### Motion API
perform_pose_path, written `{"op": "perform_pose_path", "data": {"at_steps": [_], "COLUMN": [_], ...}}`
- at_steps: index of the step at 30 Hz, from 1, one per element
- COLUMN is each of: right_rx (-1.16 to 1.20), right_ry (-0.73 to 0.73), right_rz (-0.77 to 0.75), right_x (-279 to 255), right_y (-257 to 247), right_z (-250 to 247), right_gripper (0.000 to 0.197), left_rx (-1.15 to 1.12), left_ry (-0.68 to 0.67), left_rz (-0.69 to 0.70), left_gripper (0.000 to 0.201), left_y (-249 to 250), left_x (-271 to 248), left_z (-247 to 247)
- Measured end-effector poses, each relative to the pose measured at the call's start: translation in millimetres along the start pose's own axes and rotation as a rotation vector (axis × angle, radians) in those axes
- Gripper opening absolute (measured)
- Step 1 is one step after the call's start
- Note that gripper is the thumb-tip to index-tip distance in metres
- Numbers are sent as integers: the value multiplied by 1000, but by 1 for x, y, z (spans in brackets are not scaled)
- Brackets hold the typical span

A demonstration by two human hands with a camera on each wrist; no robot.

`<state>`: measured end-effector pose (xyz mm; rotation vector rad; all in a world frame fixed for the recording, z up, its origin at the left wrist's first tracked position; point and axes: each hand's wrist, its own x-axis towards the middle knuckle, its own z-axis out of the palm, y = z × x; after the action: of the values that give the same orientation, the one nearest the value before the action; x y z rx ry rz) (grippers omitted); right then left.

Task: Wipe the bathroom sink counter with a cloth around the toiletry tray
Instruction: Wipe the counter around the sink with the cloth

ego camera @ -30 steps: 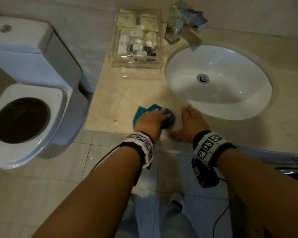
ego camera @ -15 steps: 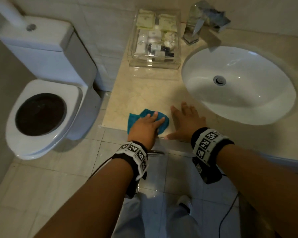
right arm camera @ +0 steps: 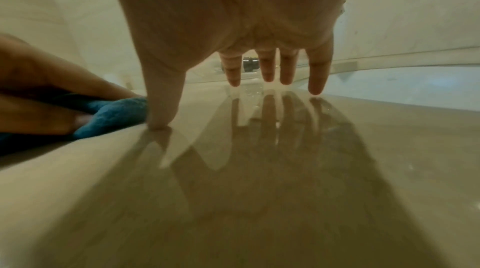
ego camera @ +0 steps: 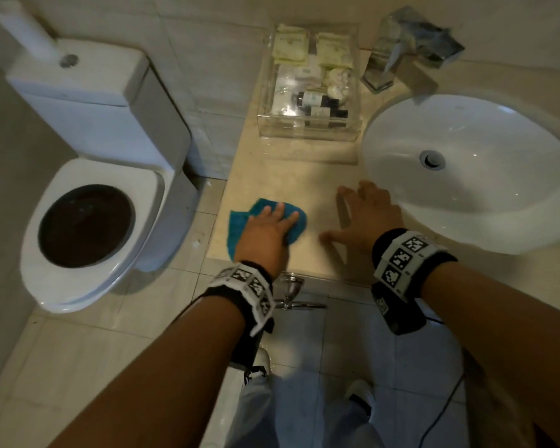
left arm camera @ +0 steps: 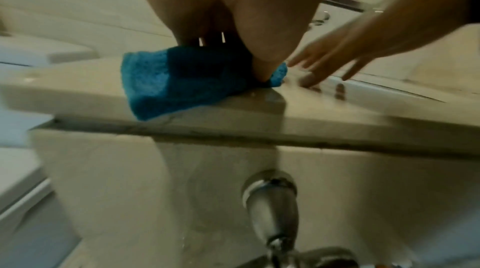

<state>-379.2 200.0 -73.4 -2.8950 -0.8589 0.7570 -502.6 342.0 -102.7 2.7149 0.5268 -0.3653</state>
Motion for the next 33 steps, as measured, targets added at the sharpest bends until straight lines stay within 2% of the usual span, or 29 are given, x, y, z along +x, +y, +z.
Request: {"op": "perform_pose_path", "data": {"at_steps": [3,5,8,12,15,20,23,28,30,33], "right_rx": [16,14,31,46,48,56,103,139,176,245], "right_ry": [-87,-116,-122,-146,-162,-151,-91,-56,-68,-83], "right_rz": [-10,-6,10,25,34,47,37,56,60,66], "right_x": [19,25,27,31,33,33,36,26,11,-11], "right_y": [-4,-4,-2,-1,-1,-5,-5,-4,-3,1], "right_z": [-7,-9,-8,-5,-5,-5,-4,-1,-3,-14], "right_gripper": [114,121,124,124,124,121,118,118,106,78], "left_rx": [31,8,-24,5,57,148,144,172,175,179], "left_ry": [-73,-101,-50,-83,-74,-151,-142,-226,-278,-319], "left_rz": [64,19,-110,-159,-124,55,127,207,224,237], "left_gripper": [57,62,66,69,68,70,62,61,60,52], "left_y": [10,1,-24,-41,-26,27,45,49,47,44], "left_x": [12,27,57,94,110,123,121,90,68,40], "left_z": [0,-8,-27,-50,-57,-47,-41,-37,-37,-43]}}
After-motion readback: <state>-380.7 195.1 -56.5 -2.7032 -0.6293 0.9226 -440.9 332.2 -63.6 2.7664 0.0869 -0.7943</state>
